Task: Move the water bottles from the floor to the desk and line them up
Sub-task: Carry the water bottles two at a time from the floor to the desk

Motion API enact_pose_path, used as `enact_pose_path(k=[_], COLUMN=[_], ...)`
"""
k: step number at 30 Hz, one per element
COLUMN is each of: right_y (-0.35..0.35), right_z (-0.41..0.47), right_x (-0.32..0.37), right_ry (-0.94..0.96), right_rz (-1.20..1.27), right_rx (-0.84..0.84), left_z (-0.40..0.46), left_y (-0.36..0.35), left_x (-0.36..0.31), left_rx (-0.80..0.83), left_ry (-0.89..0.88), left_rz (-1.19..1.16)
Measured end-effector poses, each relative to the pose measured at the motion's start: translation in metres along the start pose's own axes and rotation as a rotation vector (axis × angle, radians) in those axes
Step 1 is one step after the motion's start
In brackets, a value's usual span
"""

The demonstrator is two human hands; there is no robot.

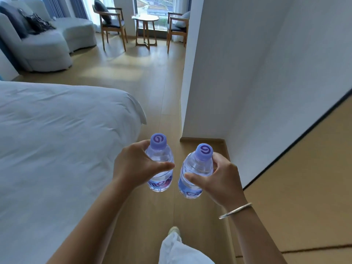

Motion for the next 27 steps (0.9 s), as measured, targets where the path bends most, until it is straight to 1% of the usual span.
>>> enact_pose_path(k=[3,7,11,16,21,27], right_y=[-0.001,-0.013,-0.032,-0.070,-0.115,-0.159], right_z=[0.078,0.171,0.246,0.344,0.462,0.601], right_x=[-0.012,-0.021,-0.027,-0.033,-0.032,-0.028], right_ry=[0.006,0.023,0.020,0.012,0.031,-0.028], right_rz=[-0.006,-0.010,0.037,0.029,0.040,0.035], right_rx=[0.002,0.034,0.086,0.125,0.101,0.072], left_z=[0.070,0.154,0.227,0.325,0.448,0.604], left_y=[-0.007,-0.007,-0.007,-0.006,0.001,0.027], left_x=[-0.005,-0.001,0.009,0.032,0.062,0.087], left_rx=[0.004,-0.035,-0.055,-0.062,-0.031,-0.007], left_ry=[0.010,0.023,0.045,0.032,0.037,0.029], left_rz=[-0.021,-0.012,0.015,0.027,0.034,0.013])
Point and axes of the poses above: each hand's wrist, its own z-axis towards the middle knuckle, its own y-axis out of the back of the hand, x = y × z, the point moved 9 cm from there along z, towards the middle knuckle, and after that the axes turned 2 degrees about x, right-handed, at the moved point
